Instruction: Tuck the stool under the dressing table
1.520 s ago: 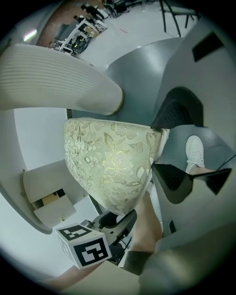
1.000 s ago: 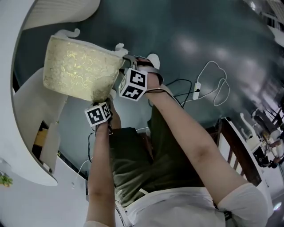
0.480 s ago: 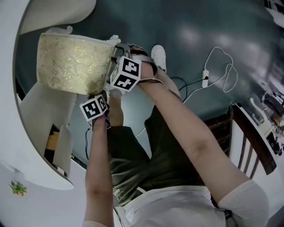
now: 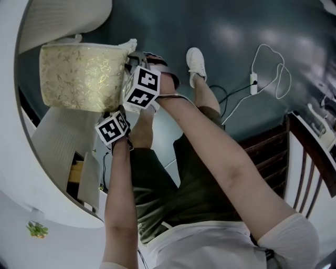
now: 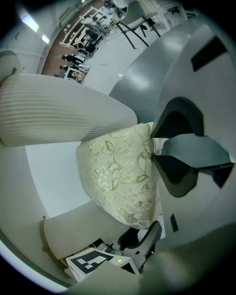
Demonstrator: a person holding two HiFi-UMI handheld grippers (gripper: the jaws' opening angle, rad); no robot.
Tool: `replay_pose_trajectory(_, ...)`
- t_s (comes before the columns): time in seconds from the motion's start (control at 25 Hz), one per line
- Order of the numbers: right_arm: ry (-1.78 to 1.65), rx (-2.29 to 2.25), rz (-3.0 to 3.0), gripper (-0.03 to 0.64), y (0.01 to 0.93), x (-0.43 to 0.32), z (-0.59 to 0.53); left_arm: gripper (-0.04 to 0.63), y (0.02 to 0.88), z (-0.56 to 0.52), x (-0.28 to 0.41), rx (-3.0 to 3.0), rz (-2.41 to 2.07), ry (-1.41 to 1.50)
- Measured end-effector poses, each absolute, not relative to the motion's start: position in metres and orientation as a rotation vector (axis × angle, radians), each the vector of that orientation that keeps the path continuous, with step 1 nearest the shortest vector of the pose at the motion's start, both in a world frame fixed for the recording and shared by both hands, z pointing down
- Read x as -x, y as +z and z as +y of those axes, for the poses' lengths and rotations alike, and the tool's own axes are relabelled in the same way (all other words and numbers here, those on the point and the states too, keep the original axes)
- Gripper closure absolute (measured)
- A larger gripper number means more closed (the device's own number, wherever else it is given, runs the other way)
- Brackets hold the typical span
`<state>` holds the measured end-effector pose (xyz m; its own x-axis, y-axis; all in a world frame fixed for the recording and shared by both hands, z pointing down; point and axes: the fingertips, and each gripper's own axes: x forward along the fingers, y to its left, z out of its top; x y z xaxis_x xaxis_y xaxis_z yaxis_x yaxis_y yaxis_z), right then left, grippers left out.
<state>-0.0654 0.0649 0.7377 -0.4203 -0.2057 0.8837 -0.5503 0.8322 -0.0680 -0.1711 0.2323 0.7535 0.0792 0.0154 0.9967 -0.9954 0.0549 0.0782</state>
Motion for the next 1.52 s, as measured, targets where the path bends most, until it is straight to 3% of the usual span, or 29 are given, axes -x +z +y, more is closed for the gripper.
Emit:
replay_pose_trajectory(1.16, 0.477, -0.712, -2.155, 0.583, 0.728, 0.19, -0.007, 0.333, 0.751, 0.154, 0.286, -1.196, -1.442, 1.229)
replay_pose_trajectory(1.36, 0.524, -0.721, -2.173, 0.58, 0.731, 0.192, -0.009, 0.334, 0.754, 0.151, 0.289, -1.189, -1.457, 1.223)
replay_pose_trajectory(1.52, 0.574, -0.753, -2.161, 0.526, 0.732, 0.182, -0.004, 0.333, 0.755, 0.153, 0.291, -1.195, -1.468, 1.257)
